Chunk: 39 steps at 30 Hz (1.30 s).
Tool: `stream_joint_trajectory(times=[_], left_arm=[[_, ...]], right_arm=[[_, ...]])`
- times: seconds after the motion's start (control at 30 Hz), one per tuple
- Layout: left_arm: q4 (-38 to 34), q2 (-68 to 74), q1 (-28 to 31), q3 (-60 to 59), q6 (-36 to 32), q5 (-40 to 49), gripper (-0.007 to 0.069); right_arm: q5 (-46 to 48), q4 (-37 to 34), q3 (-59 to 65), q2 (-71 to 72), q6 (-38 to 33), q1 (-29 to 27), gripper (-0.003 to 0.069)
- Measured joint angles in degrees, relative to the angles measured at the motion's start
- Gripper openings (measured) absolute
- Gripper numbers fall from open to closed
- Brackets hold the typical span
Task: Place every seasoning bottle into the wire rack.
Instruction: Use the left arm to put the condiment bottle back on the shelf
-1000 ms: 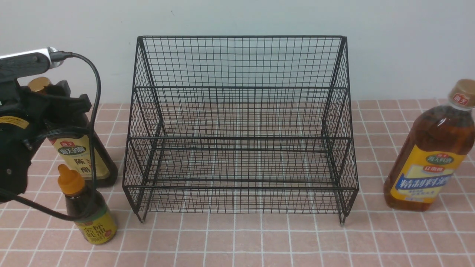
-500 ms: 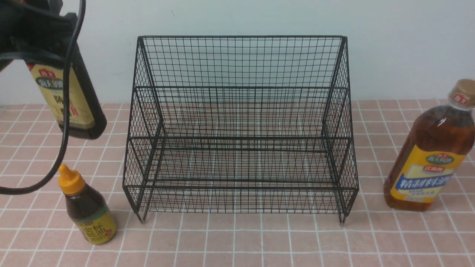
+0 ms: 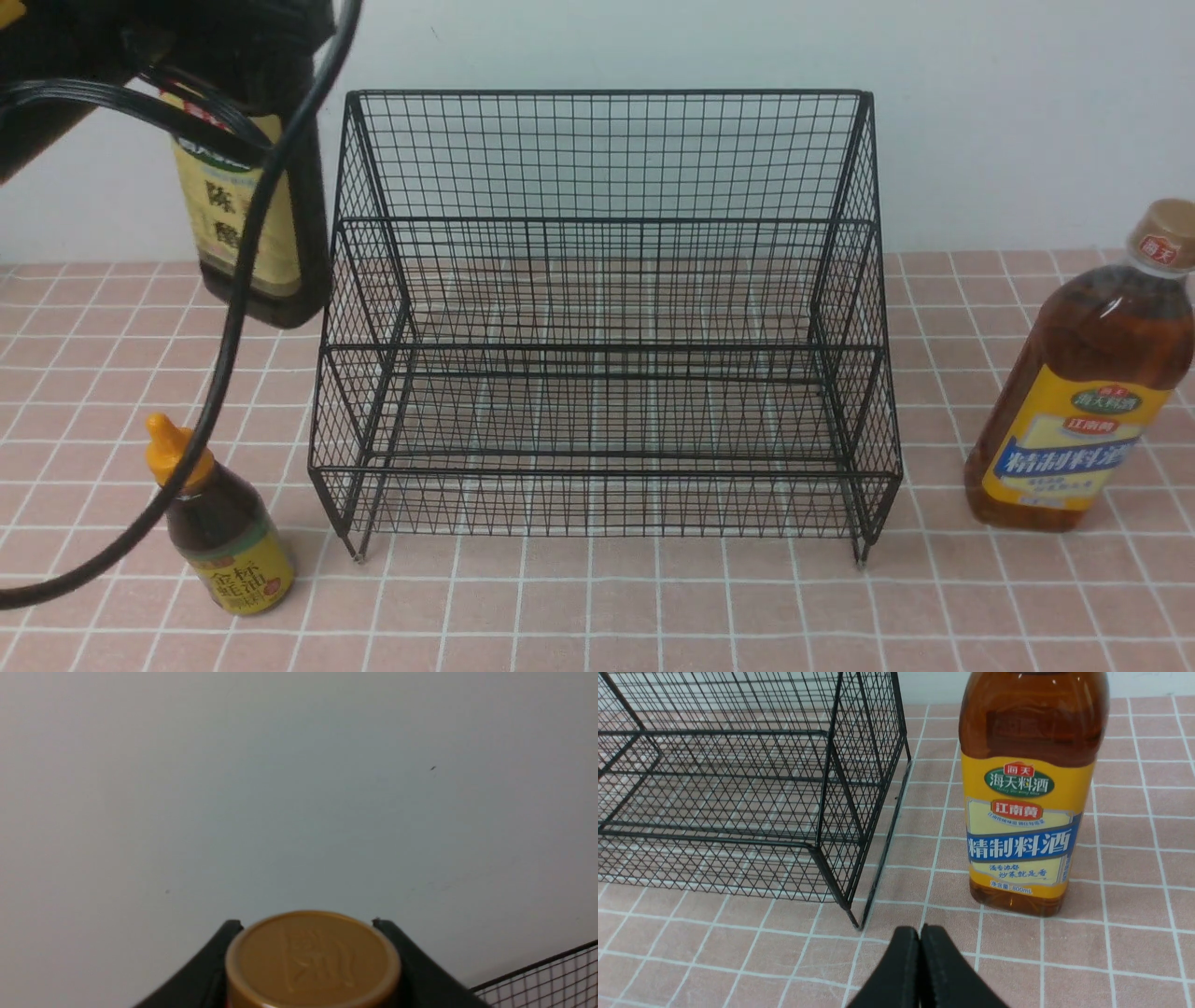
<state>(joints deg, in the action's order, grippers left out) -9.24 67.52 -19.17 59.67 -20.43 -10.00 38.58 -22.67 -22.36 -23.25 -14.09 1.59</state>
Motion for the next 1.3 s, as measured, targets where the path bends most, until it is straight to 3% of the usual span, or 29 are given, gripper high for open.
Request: stream_joint_trajectory(times=[0.2,0.7,1.0,1.3], left_arm=[[-1.4,1.0,-2.0,0.7,-0.7,-2.7,0.0304],[-12.9,6.9,-5.7,0.6,0.3,-7.4,0.0303],[-23.0,11.2,-5.7,0.8,-5.7,-11.4,0.0302],[-27.9,12.4,-5.6,1.0,-7.2,-15.4,0.0302]], right_arm=[[0.4,0.0,0.0,0.0,0.0,0.0,-0.001],[1.2,0.0,0.0,0.0,-0.1,0.0,-0.001],[1.7,0.0,0.0,0.0,-0.1,0.0,-0.001],[1.8,0.0,0.0,0.0,-0.1,0.0,-0.001]])
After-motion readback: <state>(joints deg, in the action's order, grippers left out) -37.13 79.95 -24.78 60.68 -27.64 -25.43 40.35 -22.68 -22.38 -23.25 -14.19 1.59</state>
